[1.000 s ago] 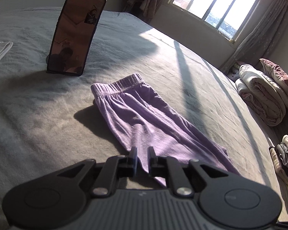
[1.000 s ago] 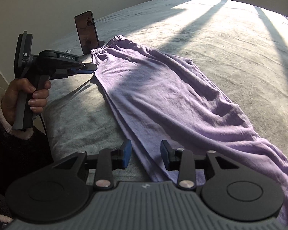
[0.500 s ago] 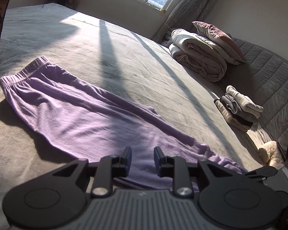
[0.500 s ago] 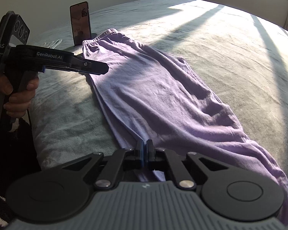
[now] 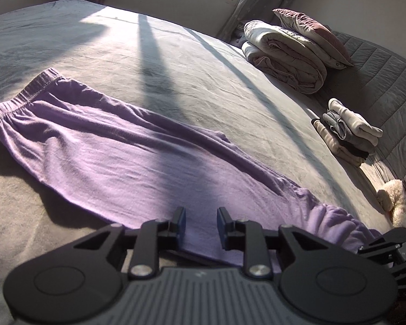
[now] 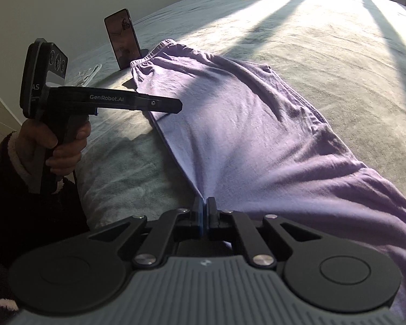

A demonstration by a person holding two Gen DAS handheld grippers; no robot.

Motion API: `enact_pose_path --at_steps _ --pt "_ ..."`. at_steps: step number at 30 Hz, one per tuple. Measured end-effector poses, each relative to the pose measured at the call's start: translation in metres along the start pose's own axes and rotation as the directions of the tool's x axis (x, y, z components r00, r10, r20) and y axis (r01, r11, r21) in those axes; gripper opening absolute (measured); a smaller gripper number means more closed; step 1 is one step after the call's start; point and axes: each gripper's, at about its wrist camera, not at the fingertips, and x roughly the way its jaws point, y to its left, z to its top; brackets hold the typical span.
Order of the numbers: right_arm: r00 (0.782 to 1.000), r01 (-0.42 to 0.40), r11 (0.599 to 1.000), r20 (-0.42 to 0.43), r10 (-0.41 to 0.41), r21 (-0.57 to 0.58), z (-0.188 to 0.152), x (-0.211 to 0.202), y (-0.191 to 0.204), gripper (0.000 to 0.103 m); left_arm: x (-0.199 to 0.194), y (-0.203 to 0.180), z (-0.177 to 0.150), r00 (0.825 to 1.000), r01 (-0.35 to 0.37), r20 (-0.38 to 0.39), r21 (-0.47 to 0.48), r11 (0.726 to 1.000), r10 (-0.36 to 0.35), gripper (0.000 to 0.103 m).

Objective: Fold clothes

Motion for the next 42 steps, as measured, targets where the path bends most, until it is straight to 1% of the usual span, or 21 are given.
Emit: enact_pose_path --at_steps 3,5,7,12,14,19,20,21,23,24,26,27,29,30,32,34,35,36,37,40,42 --pt "1.000 0.004 1.000 -0.018 -0.004 -0.014 -0.003 0.005 0.001 0.003 -0.001 -0.003 -0.001 1.000 -0.020 -0.014 0.027 0.999 0.021 0.024" --pt "1.000 0.008 1.000 -0.021 -0.008 -0.017 -0.003 0.007 0.000 0.003 -0.005 -0.004 0.003 0.999 -0.019 -0.030 0.012 1.000 0.019 0.025" --pt "1.000 0.010 1.000 -0.025 -0.010 -0.011 -0.003 0.008 -0.002 0.003 -0.005 -0.007 0.014 0.999 -0.014 -0.033 -0.013 1.000 0.013 0.025" --pt "0.999 0.015 1.000 -0.037 -0.016 -0.017 0.000 0.011 -0.001 0.002 0.001 -0.020 0.049 0.999 -0.009 0.038 -0.014 1.000 0.010 0.025" --pt "0.999 0.016 1.000 -0.039 -0.017 -0.019 0.000 0.012 -0.001 0.002 0.008 -0.020 0.056 0.998 0.001 0.069 -0.014 1.000 0.000 0.025" --pt "0.999 0.017 1.000 -0.041 -0.018 -0.025 0.000 0.012 -0.001 0.003 0.042 0.001 0.056 0.992 0.032 0.120 -0.029 0.999 -0.028 0.025" --pt "0.999 0.015 1.000 -0.039 -0.015 -0.020 0.000 0.012 -0.002 0.003 0.049 0.004 0.054 0.993 0.024 0.119 -0.023 0.999 -0.021 0.024" --pt "1.000 0.008 1.000 -0.030 -0.009 -0.008 0.000 0.011 -0.003 0.003 0.056 0.008 0.050 0.994 0.002 0.106 -0.008 1.000 -0.001 0.019" --pt "1.000 -0.005 1.000 -0.013 0.005 0.016 0.001 0.008 -0.006 0.007 0.058 0.008 0.041 0.992 -0.006 0.129 0.044 0.999 0.000 0.019" --pt "1.000 -0.020 0.999 -0.009 0.020 0.028 0.005 0.006 -0.009 0.015 0.057 0.007 0.038 0.990 -0.008 0.143 0.067 0.998 -0.002 0.019" --pt "0.999 -0.046 0.997 -0.001 0.046 0.059 0.015 0.003 -0.015 0.015 0.056 0.006 0.034 0.987 -0.008 0.159 0.081 0.997 -0.005 0.020" --pt "0.998 -0.057 0.995 0.011 0.056 0.079 0.024 0.003 -0.020 0.017 0.056 0.007 0.034 0.987 -0.005 0.161 0.078 0.997 -0.008 0.020" --pt "0.997 -0.066 0.990 0.059 0.059 0.124 0.043 0.005 -0.031 0.033 0.056 0.009 0.035 0.987 0.002 0.160 0.070 0.998 -0.014 0.020" --pt "0.994 -0.071 0.986 0.089 0.057 0.153 0.055 0.006 -0.038 0.045 0.056 0.010 0.035 0.987 0.004 0.160 0.069 0.998 -0.015 0.020" --pt "0.990 -0.077 0.977 0.129 0.051 0.200 0.076 0.013 -0.051 0.046 0.056 0.010 0.035 0.987 0.006 0.160 0.067 0.998 -0.016 0.020" --pt "0.989 -0.038 0.975 0.149 0.005 0.220 0.099 0.025 -0.061 0.046 0.056 0.010 0.035 0.987 0.007 0.160 0.067 0.998 -0.017 0.020" --pt "0.987 -0.018 0.973 0.157 -0.018 0.229 0.109 0.032 -0.066 0.044 0.056 0.011 0.035 0.987 0.009 0.160 0.066 0.998 -0.019 0.020" --pt "0.987 0.005 0.976 0.156 -0.040 0.220 0.118 0.040 -0.069 0.039 0.056 0.011 0.035 0.987 0.013 0.159 0.062 0.998 -0.022 0.020" --pt "0.986 0.027 0.977 0.154 -0.061 0.211 0.126 0.048 -0.071 0.037 0.056 0.012 0.035 0.987 0.017 0.159 0.058 0.998 -0.026 0.020" --pt "0.986 0.085 0.978 0.127 -0.110 0.191 0.139 0.072 -0.078 0.037 0.056 0.014 0.035 0.987 0.027 0.158 0.048 0.998 -0.034 0.020" --pt "0.986 0.100 0.978 0.111 -0.122 0.186 0.143 0.084 -0.080 0.037 0.056 0.016 0.035 0.987 0.034 0.158 0.041 0.999 -0.040 0.020"
